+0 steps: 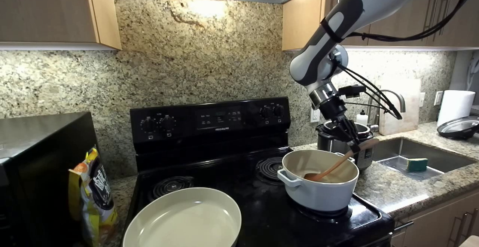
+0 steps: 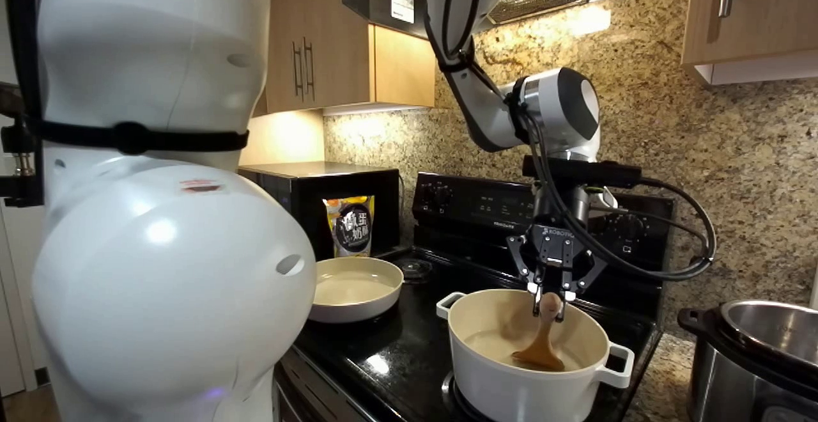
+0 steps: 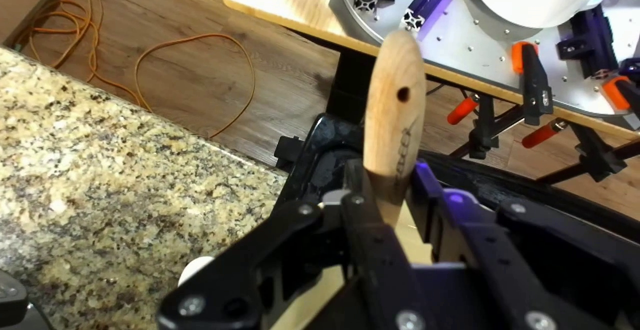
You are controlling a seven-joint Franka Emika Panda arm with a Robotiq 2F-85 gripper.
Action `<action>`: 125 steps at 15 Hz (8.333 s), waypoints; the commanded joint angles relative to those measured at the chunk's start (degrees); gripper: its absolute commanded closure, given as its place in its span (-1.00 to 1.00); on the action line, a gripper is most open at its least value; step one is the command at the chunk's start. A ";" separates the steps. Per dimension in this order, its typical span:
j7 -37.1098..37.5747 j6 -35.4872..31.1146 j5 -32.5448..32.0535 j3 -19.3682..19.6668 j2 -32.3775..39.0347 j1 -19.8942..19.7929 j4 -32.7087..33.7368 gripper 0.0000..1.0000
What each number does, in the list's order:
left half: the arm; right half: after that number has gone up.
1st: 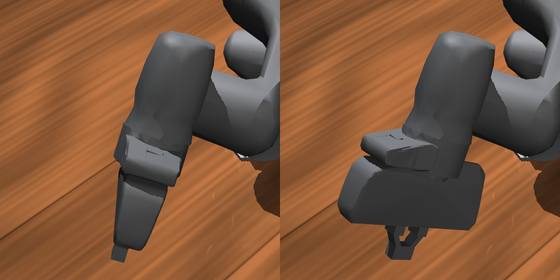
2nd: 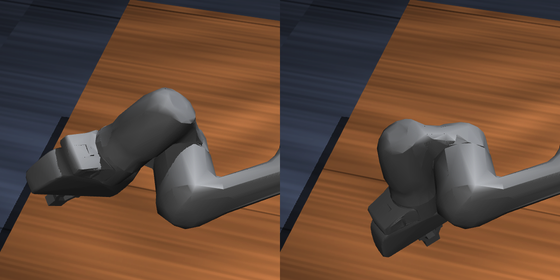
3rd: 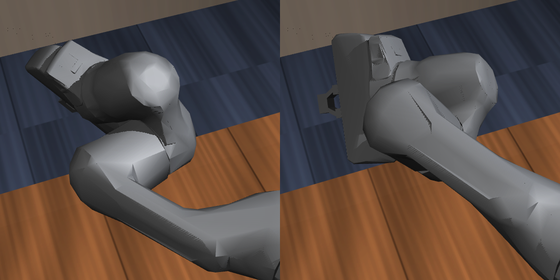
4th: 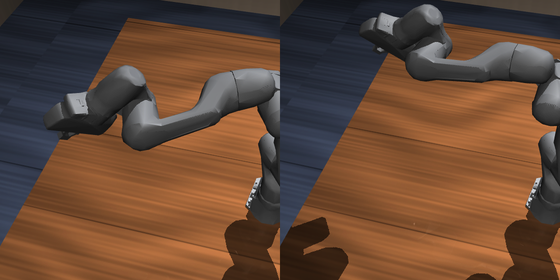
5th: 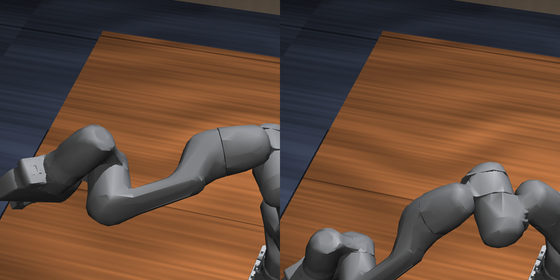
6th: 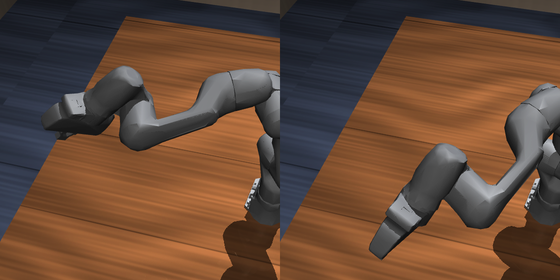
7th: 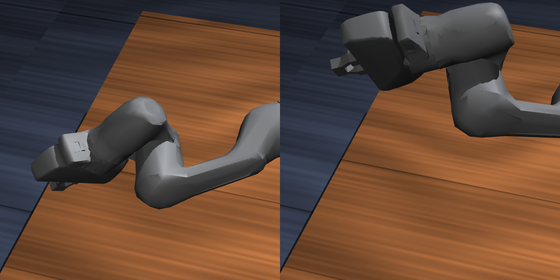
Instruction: Use the wooden spatula to stir the water in the pot.
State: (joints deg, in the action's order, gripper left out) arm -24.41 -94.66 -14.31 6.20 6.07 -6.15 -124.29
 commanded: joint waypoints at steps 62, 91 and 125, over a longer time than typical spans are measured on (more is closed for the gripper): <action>3.19 5.88 -5.67 -1.69 -0.47 1.57 1.21 0.88; 1.59 6.27 -6.68 -2.02 0.64 0.72 1.54 0.88; -4.56 1.26 -4.97 -1.49 0.00 -1.27 -0.13 0.88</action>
State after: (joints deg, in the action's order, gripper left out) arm -27.60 -91.17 -20.40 4.71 9.68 -6.58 -120.54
